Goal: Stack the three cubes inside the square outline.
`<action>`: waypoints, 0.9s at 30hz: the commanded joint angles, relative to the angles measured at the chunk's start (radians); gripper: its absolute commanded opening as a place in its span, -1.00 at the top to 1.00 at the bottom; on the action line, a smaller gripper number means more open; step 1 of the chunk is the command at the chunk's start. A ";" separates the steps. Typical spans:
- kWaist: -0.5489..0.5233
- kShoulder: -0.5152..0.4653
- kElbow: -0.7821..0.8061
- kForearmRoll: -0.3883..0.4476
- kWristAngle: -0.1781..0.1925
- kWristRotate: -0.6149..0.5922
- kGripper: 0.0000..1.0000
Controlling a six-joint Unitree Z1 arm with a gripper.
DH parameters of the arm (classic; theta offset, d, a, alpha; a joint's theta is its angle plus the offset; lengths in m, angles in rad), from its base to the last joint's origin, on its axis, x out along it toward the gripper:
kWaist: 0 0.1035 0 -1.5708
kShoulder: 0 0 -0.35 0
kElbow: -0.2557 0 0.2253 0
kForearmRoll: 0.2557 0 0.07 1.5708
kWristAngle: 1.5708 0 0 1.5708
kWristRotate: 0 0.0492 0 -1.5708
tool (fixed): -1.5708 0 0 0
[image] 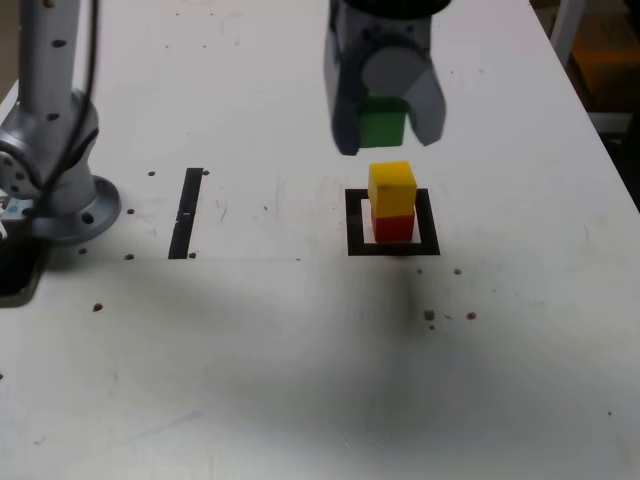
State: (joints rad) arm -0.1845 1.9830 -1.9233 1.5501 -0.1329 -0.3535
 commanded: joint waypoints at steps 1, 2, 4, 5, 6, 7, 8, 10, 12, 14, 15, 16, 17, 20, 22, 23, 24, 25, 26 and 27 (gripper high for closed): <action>0.009 0.013 -0.009 0.011 -0.007 0.010 0.48; 0.018 0.023 -0.012 0.010 -0.012 0.019 0.48; 0.026 0.034 -0.012 0.007 -0.019 0.028 0.48; 0.029 0.039 -0.012 0.006 -0.021 0.033 0.47; 0.032 0.042 -0.012 0.004 -0.022 0.036 0.47; 0.035 0.047 -0.011 0.002 -0.024 0.040 0.47; 0.037 0.052 -0.010 0.000 -0.025 0.043 0.47; 0.041 0.059 -0.006 -0.007 -0.029 0.049 0.47; 0.047 0.068 0.005 -0.027 -0.041 0.061 0.47; 0.052 0.071 0.016 -0.043 -0.052 0.070 0.46; 0.056 0.071 0.025 -0.052 -0.058 0.075 0.46; 0.058 0.071 0.032 -0.058 -0.061 0.077 0.46; 0.061 0.071 0.039 -0.063 -0.064 0.080 0.46; 0.070 0.071 0.058 -0.075 -0.071 0.087 0.46; 0.077 0.071 0.070 -0.081 -0.075 0.093 0.44; 0.082 0.071 0.076 -0.083 -0.077 0.098 0.44; 0.087 0.071 0.081 -0.086 -0.078 0.103 0.42; 0.089 0.071 0.082 -0.088 -0.079 0.105 0.41; 0.091 0.072 0.083 -0.090 -0.079 0.108 0.40; 0.093 0.072 0.084 -0.094 -0.080 0.111 0.37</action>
State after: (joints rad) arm -0.0949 2.0570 -1.8414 1.4590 -0.2110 -0.2453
